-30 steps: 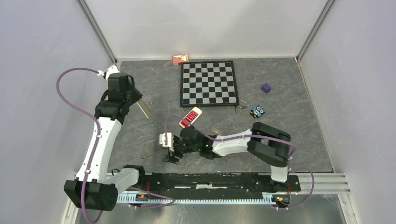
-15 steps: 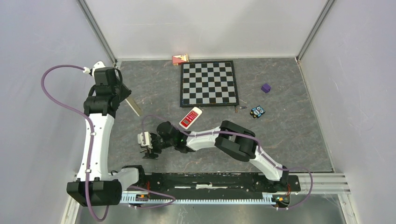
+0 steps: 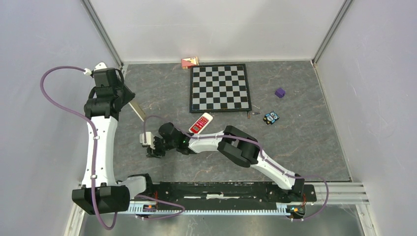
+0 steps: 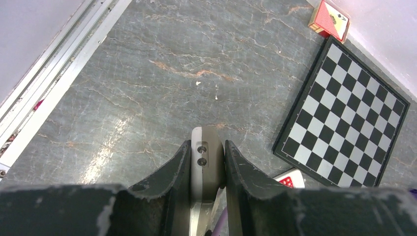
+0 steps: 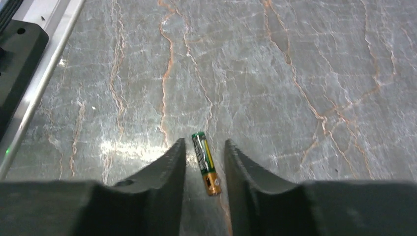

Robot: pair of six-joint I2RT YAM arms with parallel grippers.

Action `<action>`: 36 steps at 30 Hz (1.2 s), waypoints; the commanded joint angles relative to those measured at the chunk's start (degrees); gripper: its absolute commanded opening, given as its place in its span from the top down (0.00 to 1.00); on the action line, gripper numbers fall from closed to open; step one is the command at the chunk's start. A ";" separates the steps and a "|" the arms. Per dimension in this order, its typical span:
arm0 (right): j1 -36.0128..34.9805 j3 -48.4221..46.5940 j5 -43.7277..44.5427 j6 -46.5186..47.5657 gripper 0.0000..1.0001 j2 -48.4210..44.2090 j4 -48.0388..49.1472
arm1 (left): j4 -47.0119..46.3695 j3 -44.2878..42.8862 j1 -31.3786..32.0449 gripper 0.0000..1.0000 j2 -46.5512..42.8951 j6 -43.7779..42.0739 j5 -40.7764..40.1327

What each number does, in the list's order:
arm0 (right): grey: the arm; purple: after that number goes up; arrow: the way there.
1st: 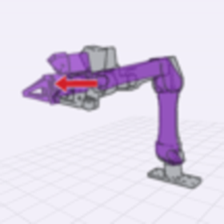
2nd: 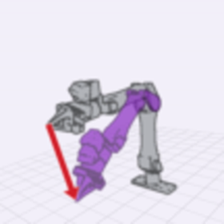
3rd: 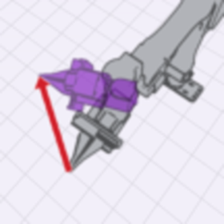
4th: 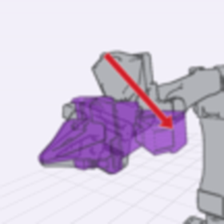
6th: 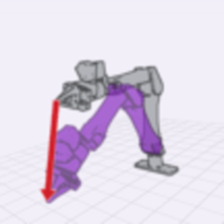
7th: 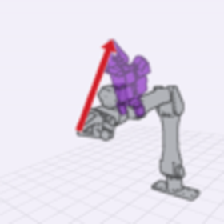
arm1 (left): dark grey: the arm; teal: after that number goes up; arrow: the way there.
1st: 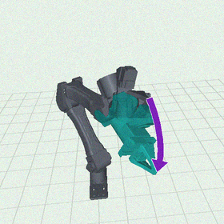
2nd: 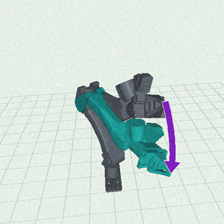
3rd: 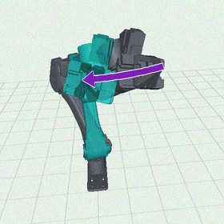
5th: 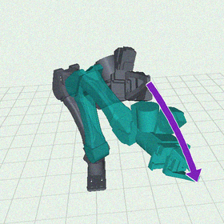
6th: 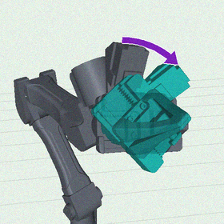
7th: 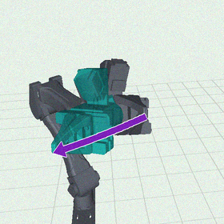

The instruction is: Load the batteries into the remote control

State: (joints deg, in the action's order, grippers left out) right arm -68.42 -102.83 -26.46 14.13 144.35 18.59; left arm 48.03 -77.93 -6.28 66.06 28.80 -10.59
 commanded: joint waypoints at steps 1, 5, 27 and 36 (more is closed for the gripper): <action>0.63 5.35 3.51 1.67 0.65 -2.22 -4.72 | -2.03 -1.41 -0.31 0.98 0.31 -1.87 2.65; 2.24 9.29 2.92 1.28 0.77 -5.10 -4.50 | -3.26 -0.20 -0.40 0.98 0.56 -1.38 3.98; 5.08 38.17 12.75 -2.61 0.95 -29.33 -4.00 | -10.02 4.69 -0.38 0.98 0.29 1.28 14.75; 9.89 56.00 23.51 -6.99 0.95 -48.73 -16.26 | -22.43 13.75 1.72 0.98 0.52 9.55 27.90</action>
State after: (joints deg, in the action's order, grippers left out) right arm -60.40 -51.92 -9.58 9.65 102.37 8.86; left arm 34.83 -66.41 -6.00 67.02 33.26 9.91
